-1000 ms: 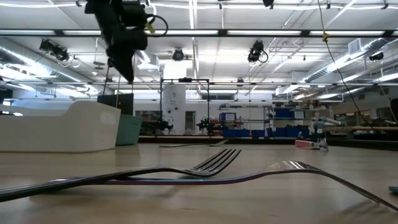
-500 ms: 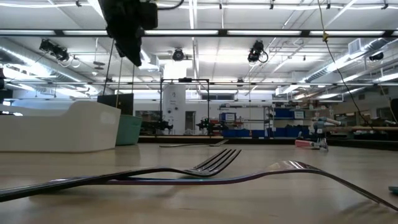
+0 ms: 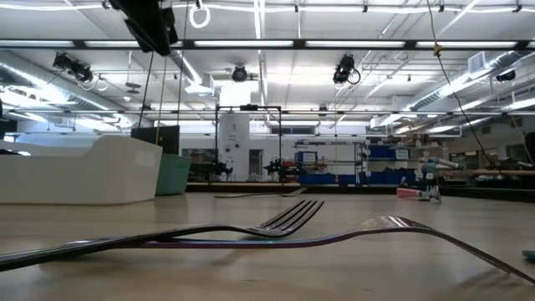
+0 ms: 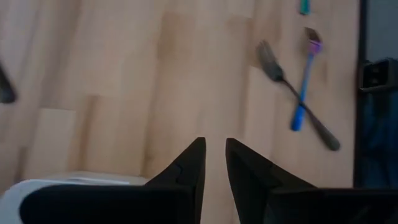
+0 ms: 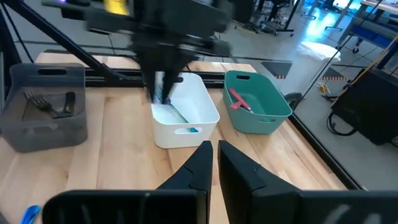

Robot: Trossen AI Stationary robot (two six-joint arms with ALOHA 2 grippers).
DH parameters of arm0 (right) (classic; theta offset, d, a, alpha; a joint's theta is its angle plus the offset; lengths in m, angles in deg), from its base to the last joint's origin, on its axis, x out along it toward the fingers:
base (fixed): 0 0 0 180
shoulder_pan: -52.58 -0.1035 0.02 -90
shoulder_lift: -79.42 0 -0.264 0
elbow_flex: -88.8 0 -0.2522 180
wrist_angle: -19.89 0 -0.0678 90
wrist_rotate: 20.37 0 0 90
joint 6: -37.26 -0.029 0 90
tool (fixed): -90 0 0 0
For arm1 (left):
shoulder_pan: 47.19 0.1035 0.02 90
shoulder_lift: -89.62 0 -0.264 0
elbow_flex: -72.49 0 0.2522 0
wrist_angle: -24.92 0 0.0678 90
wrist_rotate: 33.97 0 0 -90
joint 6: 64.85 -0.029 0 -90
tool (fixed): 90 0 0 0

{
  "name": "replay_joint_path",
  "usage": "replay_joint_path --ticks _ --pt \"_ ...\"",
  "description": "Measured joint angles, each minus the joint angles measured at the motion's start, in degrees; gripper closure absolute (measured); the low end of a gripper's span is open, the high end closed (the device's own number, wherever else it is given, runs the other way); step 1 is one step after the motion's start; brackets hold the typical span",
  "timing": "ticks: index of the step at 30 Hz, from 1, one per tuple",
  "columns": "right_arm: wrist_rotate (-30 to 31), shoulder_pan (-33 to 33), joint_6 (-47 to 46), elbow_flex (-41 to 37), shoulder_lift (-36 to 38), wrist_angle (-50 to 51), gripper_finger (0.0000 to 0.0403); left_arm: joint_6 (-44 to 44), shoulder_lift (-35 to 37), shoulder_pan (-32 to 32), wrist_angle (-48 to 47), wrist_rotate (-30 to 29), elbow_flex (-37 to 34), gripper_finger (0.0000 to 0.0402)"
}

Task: Sort silverware by color (type)
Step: Put the black fork into the black bin

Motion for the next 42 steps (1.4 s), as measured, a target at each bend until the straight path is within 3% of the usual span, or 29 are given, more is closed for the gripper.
replay_joint_path --ticks 6,13,22,28,42 --pt "-0.04 0.0 -3.98 0.0 0.0 0.01 0.0369 8.86 0.0 -8.2 2.14 -5.53 0.0 0.0329" --pt "-0.8 -0.18 -9.97 0.0 0.02 0.6 0.0369 11.43 -3.8 -13.62 8.71 -6.03 0.0 0.0328" --pt "-3.18 -3.15 -14.96 -0.92 0.02 1.45 0.0369 17.7 -15.37 -15.41 18.66 -5.99 0.0 0.0309" --pt "-3.08 -5.19 -15.0 -2.27 0.02 1.29 0.0369 26.93 -22.62 -15.37 27.46 -6.07 -0.02 0.0297" --pt "-3.08 -11.52 -19.33 -2.29 0.02 1.74 0.0369 33.71 -32.88 -18.91 42.42 -6.58 0.02 0.0296"
